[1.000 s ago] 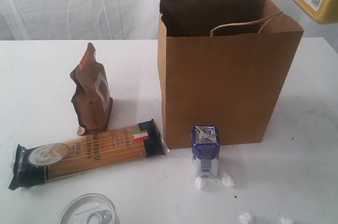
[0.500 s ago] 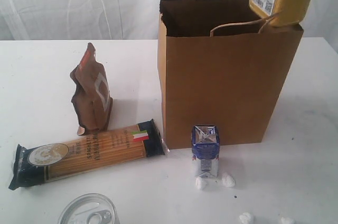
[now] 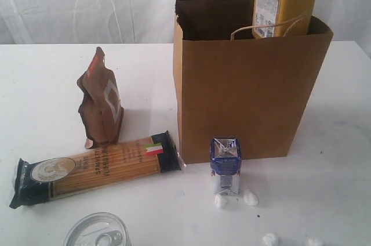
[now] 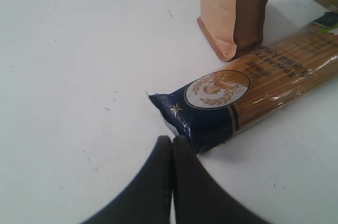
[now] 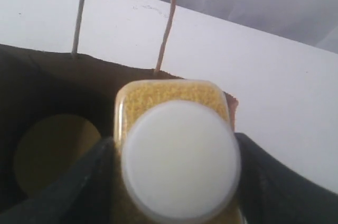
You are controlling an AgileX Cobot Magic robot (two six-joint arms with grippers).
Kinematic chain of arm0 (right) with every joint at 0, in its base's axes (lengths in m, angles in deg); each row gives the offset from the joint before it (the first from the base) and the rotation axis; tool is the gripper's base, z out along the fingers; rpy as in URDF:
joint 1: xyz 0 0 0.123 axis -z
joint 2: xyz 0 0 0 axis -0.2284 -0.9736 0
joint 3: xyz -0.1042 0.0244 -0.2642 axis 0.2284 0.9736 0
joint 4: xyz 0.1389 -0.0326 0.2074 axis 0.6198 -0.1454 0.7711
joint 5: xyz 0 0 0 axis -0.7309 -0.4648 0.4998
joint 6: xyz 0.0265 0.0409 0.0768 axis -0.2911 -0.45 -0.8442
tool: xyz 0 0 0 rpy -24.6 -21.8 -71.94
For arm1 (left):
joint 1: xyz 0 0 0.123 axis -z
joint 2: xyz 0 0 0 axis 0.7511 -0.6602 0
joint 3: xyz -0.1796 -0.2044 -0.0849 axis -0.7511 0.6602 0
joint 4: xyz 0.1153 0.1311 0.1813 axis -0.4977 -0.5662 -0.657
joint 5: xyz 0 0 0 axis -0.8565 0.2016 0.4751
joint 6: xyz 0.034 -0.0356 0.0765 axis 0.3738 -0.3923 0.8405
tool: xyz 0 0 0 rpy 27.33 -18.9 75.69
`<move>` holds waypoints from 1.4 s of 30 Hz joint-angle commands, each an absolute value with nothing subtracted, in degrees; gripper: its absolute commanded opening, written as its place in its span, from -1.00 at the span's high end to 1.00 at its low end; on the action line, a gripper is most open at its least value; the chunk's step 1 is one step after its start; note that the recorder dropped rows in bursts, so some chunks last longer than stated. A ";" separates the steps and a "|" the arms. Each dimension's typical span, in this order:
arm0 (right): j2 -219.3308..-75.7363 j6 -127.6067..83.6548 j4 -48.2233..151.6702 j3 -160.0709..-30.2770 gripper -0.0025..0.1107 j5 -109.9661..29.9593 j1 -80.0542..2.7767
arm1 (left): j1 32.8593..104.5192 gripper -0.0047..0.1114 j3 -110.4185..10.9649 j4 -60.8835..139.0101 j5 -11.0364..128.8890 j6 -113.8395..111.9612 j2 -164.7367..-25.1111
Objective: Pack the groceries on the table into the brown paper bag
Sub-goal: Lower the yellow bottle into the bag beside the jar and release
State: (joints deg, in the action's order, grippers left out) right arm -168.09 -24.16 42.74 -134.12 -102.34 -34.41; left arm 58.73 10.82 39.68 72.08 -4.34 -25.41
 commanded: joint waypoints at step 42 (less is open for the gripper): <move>-175.72 -27.63 47.61 -126.83 0.96 -96.21 -35.38 | 58.48 0.92 10.96 39.82 72.25 -4.44 -25.11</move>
State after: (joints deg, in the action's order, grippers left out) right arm -175.08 -27.53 47.66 -125.77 -98.04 -35.11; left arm 58.73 10.82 39.68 72.08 -4.34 -25.41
